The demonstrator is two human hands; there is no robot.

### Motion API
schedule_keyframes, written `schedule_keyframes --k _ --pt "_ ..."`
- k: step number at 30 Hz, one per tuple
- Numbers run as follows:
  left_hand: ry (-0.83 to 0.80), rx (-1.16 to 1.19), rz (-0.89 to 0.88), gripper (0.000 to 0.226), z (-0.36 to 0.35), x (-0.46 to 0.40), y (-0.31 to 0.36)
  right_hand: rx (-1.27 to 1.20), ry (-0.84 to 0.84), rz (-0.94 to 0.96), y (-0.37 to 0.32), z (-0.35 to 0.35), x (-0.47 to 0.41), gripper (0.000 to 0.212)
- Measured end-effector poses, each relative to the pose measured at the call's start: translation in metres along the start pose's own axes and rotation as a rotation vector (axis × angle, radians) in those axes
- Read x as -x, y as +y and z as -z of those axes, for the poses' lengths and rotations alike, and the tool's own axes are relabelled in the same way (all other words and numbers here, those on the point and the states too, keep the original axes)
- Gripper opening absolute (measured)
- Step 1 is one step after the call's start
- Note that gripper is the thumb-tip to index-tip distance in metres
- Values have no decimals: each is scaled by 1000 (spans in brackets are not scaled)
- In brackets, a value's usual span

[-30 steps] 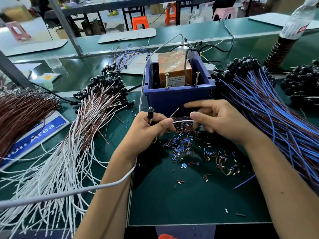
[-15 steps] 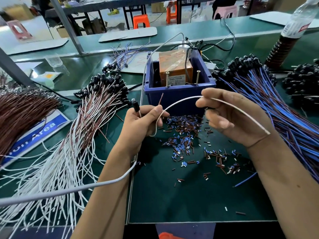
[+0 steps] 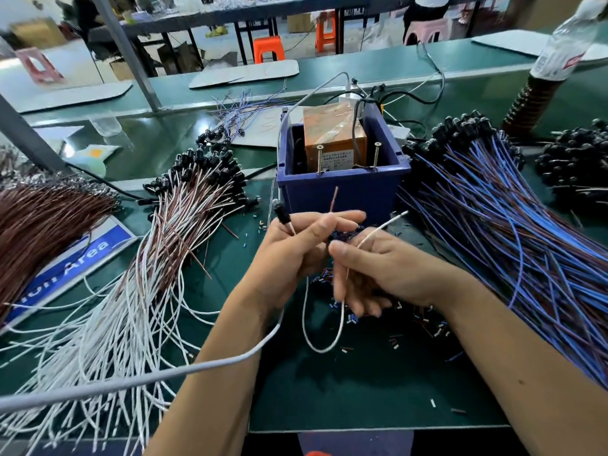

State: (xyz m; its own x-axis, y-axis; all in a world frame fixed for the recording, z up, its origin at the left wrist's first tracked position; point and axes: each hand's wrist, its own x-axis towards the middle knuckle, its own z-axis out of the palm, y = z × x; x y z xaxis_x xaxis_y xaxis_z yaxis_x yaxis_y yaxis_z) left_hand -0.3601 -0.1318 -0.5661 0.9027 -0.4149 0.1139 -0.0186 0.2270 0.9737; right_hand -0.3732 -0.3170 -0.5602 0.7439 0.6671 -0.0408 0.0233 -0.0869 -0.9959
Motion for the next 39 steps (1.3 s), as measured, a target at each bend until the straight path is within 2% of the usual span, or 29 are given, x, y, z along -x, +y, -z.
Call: schedule_keyframes --k 4,10,19,22,24,25,27,28,30,33,36,39 --pt "-58 22 103 26 -3 1 1 51 -85 -130 -2 -4 2 53" --pt "-165 67 73 29 -1 -1 2 -9 -80 -222 -1 -5 0 53" --pt "-86 59 22 28 -3 -3 -2 -138 -20 -251 2 -1 -5 51" --pt "-126 51 26 32 -3 -3 -4 -181 -20 -197 4 -1 -7 38" --pt "-67 52 25 30 -3 -5 -7 -186 -17 -174 7 1 -6 32" --pt "-6 61 20 30 -2 -6 -8 -172 -8 -169 8 2 -7 39" --pt "92 118 4 30 2 -9 -9 -171 86 -137 9 5 -10 52" --pt "121 140 -1 30 4 -10 -9 -187 167 -101 9 6 -11 52" --pt "136 138 9 31 7 -12 -10 -240 353 -4 9 9 -14 46" --pt "64 111 51 32 7 -11 -12 -257 547 118 10 11 -15 34" --pt "-9 105 83 33 5 -10 -13 -200 655 162 11 11 -14 23" --pt "-8 125 96 32 7 -11 -14 -186 698 174 11 12 -13 21"
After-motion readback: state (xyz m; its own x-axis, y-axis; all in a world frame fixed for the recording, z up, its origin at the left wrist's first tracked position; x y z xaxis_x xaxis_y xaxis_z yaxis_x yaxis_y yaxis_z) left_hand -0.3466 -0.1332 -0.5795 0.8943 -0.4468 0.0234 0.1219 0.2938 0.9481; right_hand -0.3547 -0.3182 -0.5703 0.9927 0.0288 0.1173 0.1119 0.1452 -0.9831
